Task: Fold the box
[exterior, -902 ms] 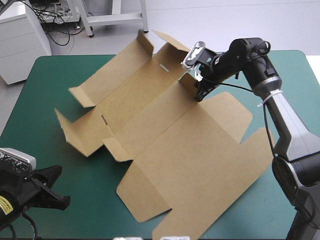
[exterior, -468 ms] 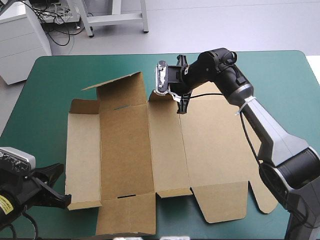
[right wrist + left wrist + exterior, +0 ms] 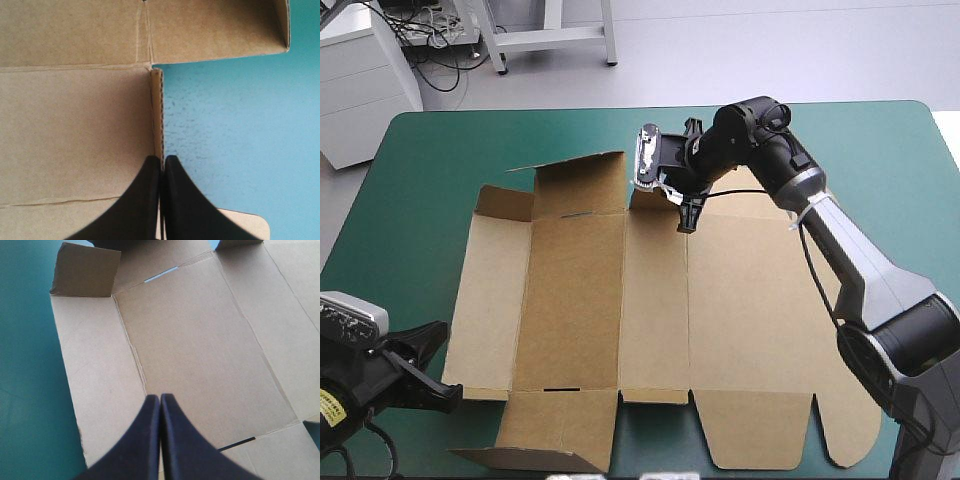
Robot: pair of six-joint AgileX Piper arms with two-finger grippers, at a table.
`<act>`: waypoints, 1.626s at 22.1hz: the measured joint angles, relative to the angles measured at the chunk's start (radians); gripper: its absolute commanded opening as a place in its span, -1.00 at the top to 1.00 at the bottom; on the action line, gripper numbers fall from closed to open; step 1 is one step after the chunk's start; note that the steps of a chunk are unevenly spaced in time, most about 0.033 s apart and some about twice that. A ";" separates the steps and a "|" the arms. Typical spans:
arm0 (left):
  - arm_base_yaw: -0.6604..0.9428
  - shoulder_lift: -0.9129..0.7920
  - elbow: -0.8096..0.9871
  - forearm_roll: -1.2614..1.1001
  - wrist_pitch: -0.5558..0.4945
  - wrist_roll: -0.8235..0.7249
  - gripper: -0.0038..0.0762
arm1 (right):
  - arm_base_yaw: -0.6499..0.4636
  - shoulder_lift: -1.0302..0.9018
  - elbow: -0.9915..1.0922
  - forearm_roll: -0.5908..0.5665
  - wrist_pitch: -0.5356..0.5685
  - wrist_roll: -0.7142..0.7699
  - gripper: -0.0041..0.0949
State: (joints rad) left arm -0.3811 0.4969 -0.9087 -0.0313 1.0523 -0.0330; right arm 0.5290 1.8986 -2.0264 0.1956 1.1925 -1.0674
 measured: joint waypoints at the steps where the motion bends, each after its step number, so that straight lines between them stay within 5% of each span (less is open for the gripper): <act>1: 0.000 0.000 0.000 0.001 0.000 0.000 0.98 | 0.000 0.000 0.000 -0.001 0.013 0.004 0.95; 3: 0.000 0.000 0.000 0.002 0.000 -0.001 0.98 | 0.000 0.000 0.000 0.011 0.037 0.013 0.89; 9: 0.000 0.000 0.000 0.003 -0.006 -0.001 0.98 | 0.000 0.000 0.000 0.055 0.044 0.107 -0.14; 11: 0.000 0.000 0.000 0.003 -0.012 -0.001 0.98 | 0.000 0.000 0.000 0.040 0.039 0.189 -0.26; 15: 0.000 0.000 0.000 0.003 -0.034 -0.001 0.98 | 0.000 -0.002 0.000 -0.019 0.043 0.363 0.00; 18: 0.000 0.000 0.000 0.003 -0.045 -0.001 0.98 | 0.000 -0.028 0.000 -0.054 0.052 0.461 0.84; 19: 0.000 0.000 0.000 0.003 -0.045 -0.001 0.98 | 0.000 -0.043 0.000 -0.062 0.052 0.481 0.94; 28: 0.000 0.001 0.000 0.001 -0.068 -0.001 0.98 | -0.065 -0.165 0.000 -0.208 0.054 0.819 0.96; 36: 0.000 0.001 0.000 0.001 -0.068 -0.001 0.98 | -0.239 -0.255 0.000 -0.148 0.054 0.960 0.96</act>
State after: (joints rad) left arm -0.3811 0.4980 -0.9087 -0.0301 0.9839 -0.0338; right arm 0.2898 1.6435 -2.0264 0.0479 1.2463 -0.1074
